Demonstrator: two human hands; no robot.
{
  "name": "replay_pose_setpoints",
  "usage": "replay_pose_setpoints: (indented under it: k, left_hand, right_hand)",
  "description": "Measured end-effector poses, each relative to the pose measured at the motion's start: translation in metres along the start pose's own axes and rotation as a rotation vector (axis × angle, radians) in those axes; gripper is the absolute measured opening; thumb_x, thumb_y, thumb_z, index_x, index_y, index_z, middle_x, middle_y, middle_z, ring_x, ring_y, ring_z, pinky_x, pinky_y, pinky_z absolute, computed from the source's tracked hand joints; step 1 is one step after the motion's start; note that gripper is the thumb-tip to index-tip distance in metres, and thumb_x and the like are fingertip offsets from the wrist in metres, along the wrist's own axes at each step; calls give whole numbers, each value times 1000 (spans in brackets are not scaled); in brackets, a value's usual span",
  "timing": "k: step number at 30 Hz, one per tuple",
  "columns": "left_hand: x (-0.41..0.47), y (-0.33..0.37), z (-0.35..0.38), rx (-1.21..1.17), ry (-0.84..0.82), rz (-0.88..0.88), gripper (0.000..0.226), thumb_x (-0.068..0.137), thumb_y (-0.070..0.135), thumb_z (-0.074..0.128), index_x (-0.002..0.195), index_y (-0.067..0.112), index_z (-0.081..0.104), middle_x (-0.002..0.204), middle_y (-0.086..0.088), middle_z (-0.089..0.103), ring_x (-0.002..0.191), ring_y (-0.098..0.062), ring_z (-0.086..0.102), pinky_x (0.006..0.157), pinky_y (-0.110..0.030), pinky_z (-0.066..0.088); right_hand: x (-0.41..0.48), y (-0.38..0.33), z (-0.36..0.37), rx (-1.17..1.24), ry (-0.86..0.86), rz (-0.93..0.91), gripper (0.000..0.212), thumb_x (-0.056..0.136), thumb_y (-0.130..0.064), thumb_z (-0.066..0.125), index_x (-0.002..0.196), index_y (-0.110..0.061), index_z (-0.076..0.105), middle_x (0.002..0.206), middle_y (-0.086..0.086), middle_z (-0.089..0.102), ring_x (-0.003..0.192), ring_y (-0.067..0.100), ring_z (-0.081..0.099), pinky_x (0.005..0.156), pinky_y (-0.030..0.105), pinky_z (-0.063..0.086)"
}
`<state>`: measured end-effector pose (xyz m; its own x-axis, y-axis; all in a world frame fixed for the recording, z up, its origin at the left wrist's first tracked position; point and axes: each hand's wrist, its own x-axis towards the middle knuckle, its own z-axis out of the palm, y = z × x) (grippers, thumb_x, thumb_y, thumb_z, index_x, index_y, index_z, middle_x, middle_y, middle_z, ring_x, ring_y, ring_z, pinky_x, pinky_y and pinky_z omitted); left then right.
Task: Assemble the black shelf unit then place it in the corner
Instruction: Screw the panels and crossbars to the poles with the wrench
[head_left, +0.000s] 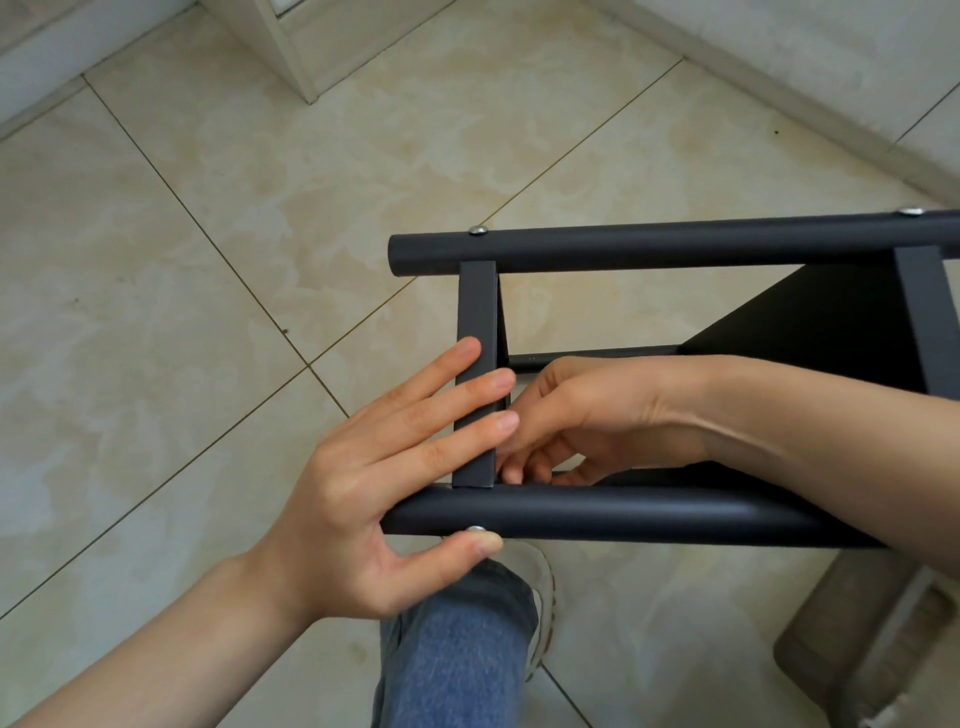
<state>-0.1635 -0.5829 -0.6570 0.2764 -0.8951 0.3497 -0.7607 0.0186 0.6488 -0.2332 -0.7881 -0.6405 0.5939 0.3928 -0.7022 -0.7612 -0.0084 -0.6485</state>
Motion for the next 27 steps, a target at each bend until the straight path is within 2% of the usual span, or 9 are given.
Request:
replay_pose_setpoints:
  k: [5,9,13,20,27]
  left_hand:
    - [0,-1,1,-25,2,-2,53,98,36,60,133,-3,54,145,-18,52,147,-38,38,117,-45,37]
    - [-1,-1,1,-37,6,-3,54,98,36,60,132,-5,54,145,-19,52,147,-38,38,117,-45,37]
    - [0,0,-1,-22,-11,-9,53,98,36,60,128,-7,57,144,-20,52,147,-37,38,117,-44,37]
    - [1,1,0,-33,-4,-20,53,98,36,60,129,-7,57,144,-19,52,147,-37,37,118,-43,36]
    - [1,1,0,-23,-4,-14,52,98,36,59,128,-7,57,144,-19,51,147,-36,37,118,-43,36]
  right_hand:
    - [1,1,-1,-7,-14,24,30,90,-23,65,61,-23,73,70,-6,66,64,7,53,71,26,42]
    - [3,3,4,13,-25,28,21,92,-24,64,74,-20,74,81,-1,68,71,12,56,80,33,45]
    - [2,2,2,77,-46,-26,29,93,-18,62,67,-21,74,79,-1,67,65,9,54,72,26,45]
    - [3,2,0,52,-25,-18,32,91,-17,62,61,-21,73,71,-3,65,64,7,52,71,24,41]
    - [4,4,4,10,-5,-34,24,93,-22,62,71,-20,72,74,-1,65,64,9,53,69,25,44]
